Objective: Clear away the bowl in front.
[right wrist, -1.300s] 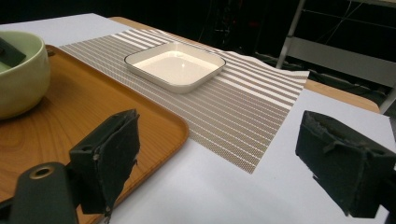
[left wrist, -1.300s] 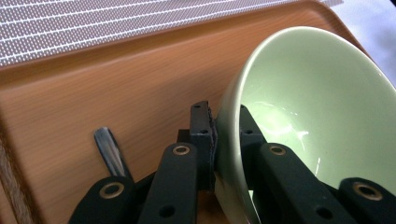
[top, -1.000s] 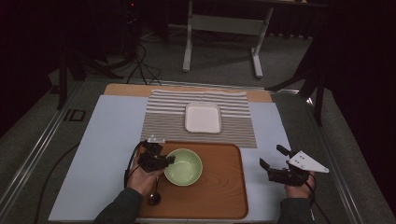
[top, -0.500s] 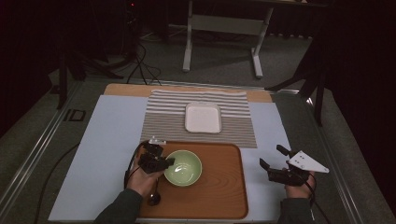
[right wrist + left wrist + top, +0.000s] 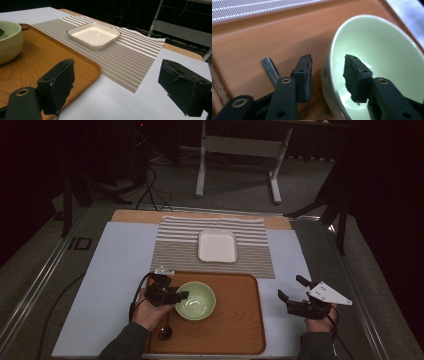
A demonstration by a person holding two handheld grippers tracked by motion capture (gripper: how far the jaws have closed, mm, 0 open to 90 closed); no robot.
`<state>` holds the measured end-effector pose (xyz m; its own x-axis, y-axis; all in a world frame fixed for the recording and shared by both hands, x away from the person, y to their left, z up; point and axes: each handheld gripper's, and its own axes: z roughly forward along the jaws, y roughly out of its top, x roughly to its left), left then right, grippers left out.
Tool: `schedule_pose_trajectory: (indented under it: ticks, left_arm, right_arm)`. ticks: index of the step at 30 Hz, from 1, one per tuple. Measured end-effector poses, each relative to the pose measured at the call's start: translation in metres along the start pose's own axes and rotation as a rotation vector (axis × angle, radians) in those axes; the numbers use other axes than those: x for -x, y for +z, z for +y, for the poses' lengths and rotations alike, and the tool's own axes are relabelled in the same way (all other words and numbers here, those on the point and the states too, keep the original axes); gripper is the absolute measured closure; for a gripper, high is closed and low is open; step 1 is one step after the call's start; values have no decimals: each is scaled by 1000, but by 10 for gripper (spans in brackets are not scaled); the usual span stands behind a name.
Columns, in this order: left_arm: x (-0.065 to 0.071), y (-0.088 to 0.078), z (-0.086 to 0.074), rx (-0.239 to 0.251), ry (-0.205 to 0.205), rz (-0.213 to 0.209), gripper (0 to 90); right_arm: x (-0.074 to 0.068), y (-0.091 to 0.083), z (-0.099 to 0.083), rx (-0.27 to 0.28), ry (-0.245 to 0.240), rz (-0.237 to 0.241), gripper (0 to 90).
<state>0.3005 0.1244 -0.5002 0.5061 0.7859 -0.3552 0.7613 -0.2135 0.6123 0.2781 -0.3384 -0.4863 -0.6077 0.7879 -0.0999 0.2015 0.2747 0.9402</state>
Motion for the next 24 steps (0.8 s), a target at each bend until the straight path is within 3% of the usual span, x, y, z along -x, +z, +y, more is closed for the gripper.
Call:
schedule_pose_trajectory:
  ticks: [6,16,24]
  left_arm:
    - [-4,-11,4,44,19,-10,553]
    - [-13,-30,15,128,5,-13,545]
    - [-11,-41,39,216,44,35,531]
  right_arm:
    - [0,0,0,0,-1,0,130]
    - [0,-1,0,-1,4,-3,130]
    - [1,-1,0,3,7,-7,130]
